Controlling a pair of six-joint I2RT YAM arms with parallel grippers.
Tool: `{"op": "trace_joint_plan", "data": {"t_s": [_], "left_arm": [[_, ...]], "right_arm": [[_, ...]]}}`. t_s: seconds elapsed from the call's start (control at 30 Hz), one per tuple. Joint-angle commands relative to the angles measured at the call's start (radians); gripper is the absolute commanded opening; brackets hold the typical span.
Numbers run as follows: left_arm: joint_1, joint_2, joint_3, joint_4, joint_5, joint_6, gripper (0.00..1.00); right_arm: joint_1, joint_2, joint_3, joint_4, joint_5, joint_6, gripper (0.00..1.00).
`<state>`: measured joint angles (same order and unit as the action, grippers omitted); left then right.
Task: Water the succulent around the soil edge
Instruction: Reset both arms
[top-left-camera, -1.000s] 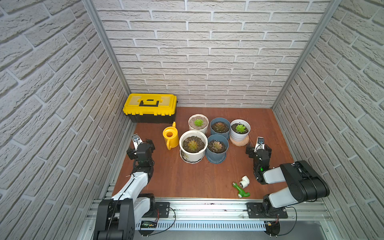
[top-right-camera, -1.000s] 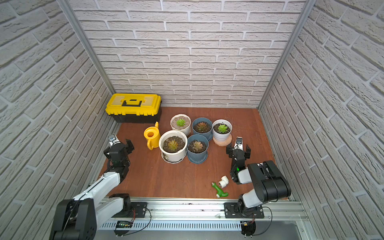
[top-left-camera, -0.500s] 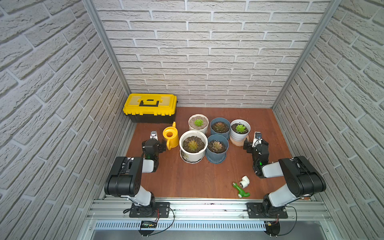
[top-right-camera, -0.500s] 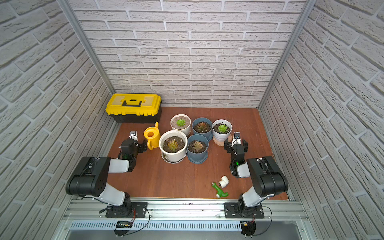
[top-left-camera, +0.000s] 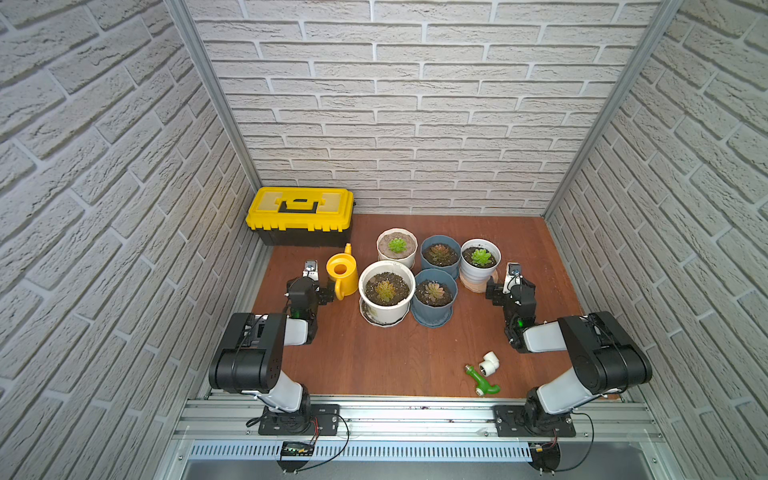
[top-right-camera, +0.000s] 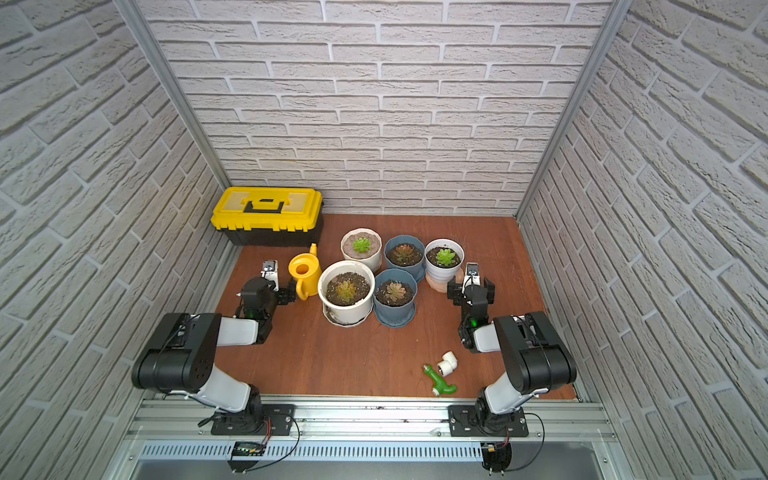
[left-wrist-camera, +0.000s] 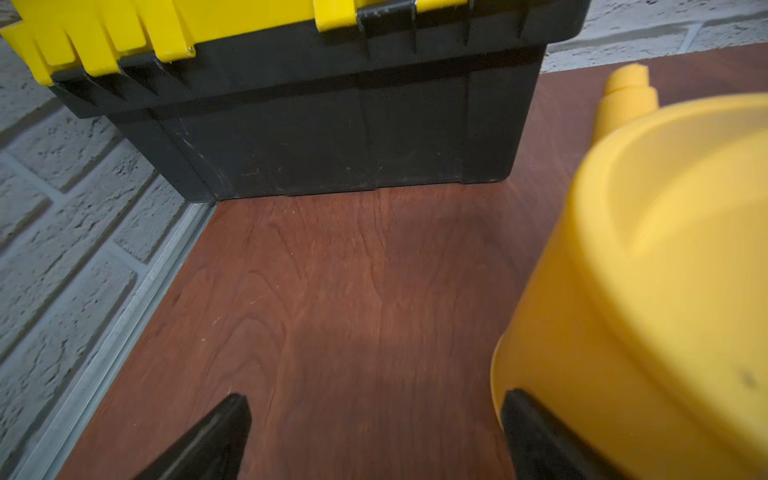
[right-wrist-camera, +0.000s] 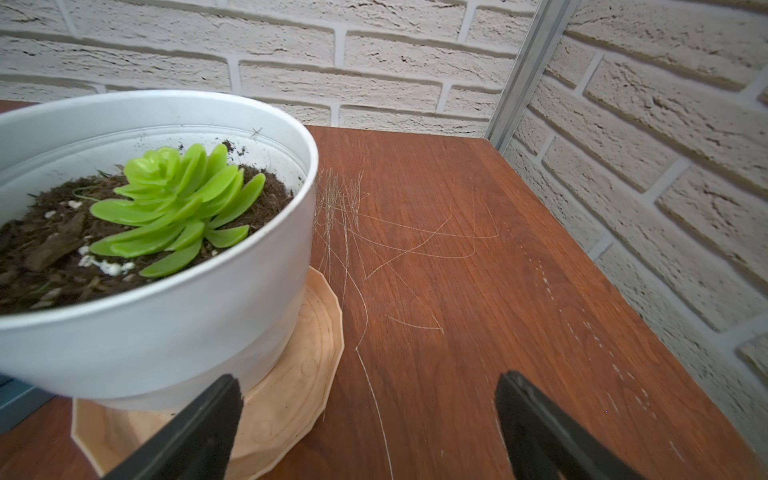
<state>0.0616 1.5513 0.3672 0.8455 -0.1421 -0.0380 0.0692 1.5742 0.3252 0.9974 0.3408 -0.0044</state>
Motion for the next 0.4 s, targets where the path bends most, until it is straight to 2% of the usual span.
{"op": "trace_joint_plan", "data": {"t_s": [0.0, 0.13, 0.23, 0.33, 0.37], "left_arm": [[-0.003, 0.002, 0.013, 0.052, 0.008, 0.012, 0.98], [-0.004, 0.003, 0.013, 0.053, 0.009, 0.013, 0.98], [-0.004, 0.003, 0.014, 0.053, 0.009, 0.013, 0.98], [-0.004, 0.003, 0.013, 0.053, 0.007, 0.012, 0.98], [-0.004, 0.003, 0.013, 0.053, 0.009, 0.012, 0.98]], "right_arm": [[-0.005, -0.014, 0.014, 0.022, -0.005, 0.005, 0.99], [-0.005, -0.012, 0.021, 0.01, -0.007, 0.007, 0.99], [-0.061, -0.008, 0.063, -0.078, -0.116, 0.041, 0.99], [-0.056, -0.023, 0.021, -0.008, -0.127, 0.026, 0.99], [-0.049, -0.027, 0.006, 0.017, -0.184, -0.007, 0.99]]}}
